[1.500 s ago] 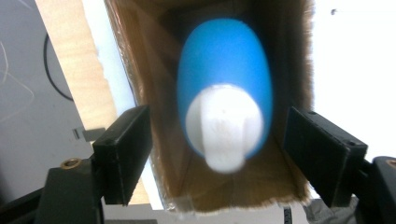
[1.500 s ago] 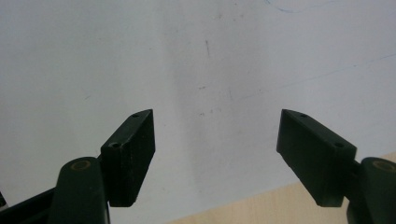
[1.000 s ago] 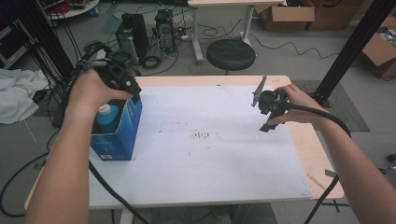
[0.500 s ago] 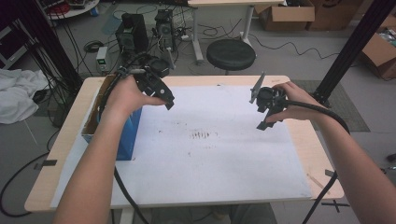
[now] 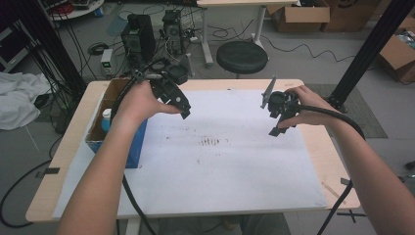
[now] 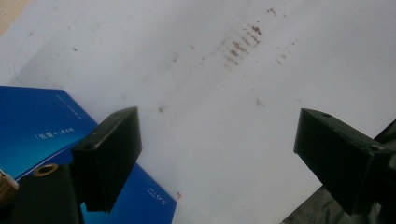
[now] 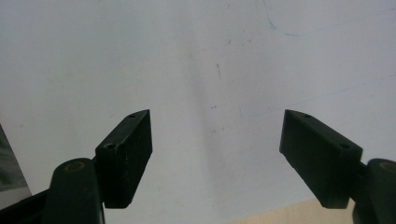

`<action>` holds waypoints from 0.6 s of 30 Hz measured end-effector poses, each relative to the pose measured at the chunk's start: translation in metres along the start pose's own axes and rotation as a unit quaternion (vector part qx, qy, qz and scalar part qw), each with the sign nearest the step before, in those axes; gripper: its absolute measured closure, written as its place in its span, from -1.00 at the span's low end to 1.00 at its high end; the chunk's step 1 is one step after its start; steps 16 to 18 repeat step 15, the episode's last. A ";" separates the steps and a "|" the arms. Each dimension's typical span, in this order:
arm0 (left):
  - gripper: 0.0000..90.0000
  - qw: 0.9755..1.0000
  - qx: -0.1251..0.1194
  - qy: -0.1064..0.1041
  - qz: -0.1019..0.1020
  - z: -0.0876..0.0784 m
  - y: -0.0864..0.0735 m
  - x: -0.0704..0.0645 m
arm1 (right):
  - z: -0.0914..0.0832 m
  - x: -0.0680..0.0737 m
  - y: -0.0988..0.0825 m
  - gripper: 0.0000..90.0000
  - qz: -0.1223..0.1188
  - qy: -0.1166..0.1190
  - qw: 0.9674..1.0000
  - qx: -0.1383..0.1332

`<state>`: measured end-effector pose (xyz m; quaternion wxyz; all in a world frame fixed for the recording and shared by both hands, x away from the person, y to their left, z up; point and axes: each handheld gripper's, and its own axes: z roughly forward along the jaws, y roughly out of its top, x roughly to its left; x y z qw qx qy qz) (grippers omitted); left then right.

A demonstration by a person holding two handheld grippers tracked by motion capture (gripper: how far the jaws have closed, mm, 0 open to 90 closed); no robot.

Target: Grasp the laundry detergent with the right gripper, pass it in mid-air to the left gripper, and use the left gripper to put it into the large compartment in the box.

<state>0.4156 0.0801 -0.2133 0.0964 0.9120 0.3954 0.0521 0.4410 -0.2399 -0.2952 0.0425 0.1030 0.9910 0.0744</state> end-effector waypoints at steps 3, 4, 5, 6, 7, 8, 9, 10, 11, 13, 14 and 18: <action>-0.65 1.000 0.000 0.000 0.001 -0.001 0.000 -0.001 | 0.000 0.000 0.000 -0.43 -0.001 -0.001 1.000 0.000; -0.65 1.000 0.001 -0.001 0.002 -0.001 0.000 -0.001 | -0.001 0.001 0.000 -0.43 0.000 -0.001 1.000 -0.001; -0.65 1.000 0.002 -0.002 0.002 -0.001 0.000 -0.001 | -0.001 0.001 0.000 -0.43 0.001 0.000 1.000 -0.002; -0.65 1.000 0.002 -0.001 0.002 -0.001 0.000 -0.001 | -0.001 0.001 -0.001 -0.43 0.001 -0.001 1.000 -0.001; -0.65 1.000 0.003 -0.001 0.001 -0.001 -0.001 -0.001 | -0.001 0.001 -0.001 -0.43 0.001 -0.002 1.000 0.000; -0.65 1.000 0.003 -0.002 0.001 -0.001 -0.001 -0.001 | -0.001 0.001 -0.001 -0.43 0.003 -0.001 1.000 0.000; -0.65 1.000 0.004 -0.001 0.002 -0.001 -0.001 -0.001 | -0.001 0.001 -0.002 -0.43 0.004 -0.001 1.000 0.001; -0.65 1.000 0.005 0.000 0.002 -0.001 -0.001 -0.001 | 0.000 0.001 -0.002 -0.43 0.005 0.000 1.000 0.000; -0.65 1.000 0.008 0.000 0.002 -0.001 -0.001 -0.001 | 0.000 0.001 -0.003 -0.43 0.004 -0.001 1.000 0.001; -0.65 1.000 0.012 0.001 0.004 0.000 -0.001 -0.001 | 0.001 0.002 -0.003 -0.43 0.005 0.001 1.000 0.002; -0.65 1.000 0.012 0.000 0.004 -0.001 0.000 -0.001 | 0.001 0.002 -0.004 -0.43 0.005 0.001 1.000 0.003; -0.65 1.000 0.011 0.000 0.004 -0.001 0.000 -0.001 | 0.001 0.002 -0.004 -0.43 0.005 0.001 1.000 0.004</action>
